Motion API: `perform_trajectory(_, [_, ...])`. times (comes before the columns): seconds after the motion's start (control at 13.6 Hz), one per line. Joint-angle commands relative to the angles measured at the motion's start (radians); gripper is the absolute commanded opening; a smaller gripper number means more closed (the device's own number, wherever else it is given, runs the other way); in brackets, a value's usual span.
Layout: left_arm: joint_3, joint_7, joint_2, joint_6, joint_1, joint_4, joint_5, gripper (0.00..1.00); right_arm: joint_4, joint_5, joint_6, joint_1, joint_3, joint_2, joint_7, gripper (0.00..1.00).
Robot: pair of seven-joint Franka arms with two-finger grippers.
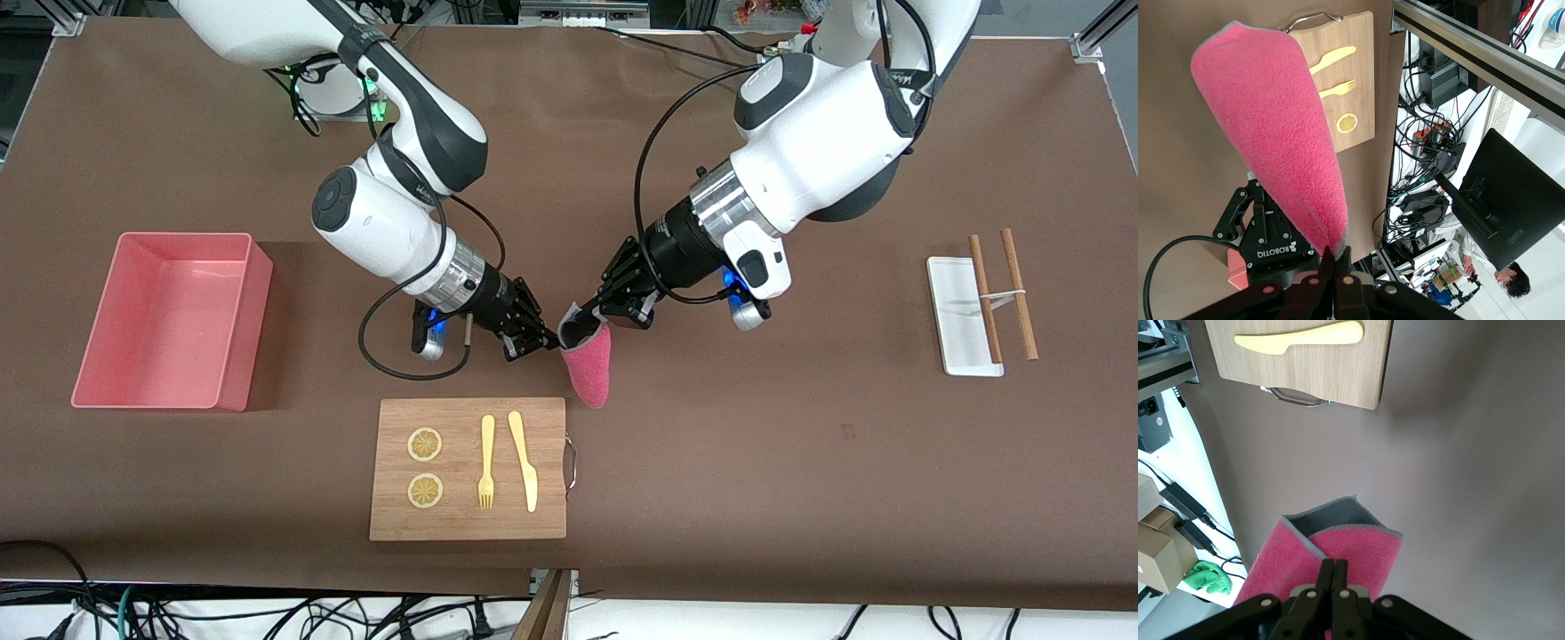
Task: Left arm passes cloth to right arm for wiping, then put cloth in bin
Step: 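Grasp the cloth with the right gripper while the left gripper holds it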
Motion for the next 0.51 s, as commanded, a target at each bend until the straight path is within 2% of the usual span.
perform_trajectory(0.0, [0.005,-0.006,-0.007,-0.002,-0.002,0.010,-0.007,0.00,0.021,0.010,0.007,-0.007,0.011,0.013,-0.012,0.00])
perform_trajectory(0.44, [0.005,-0.009,-0.007,-0.002,-0.007,0.013,0.007,0.00,0.022,0.010,0.005,-0.007,0.010,0.013,-0.011,0.00])
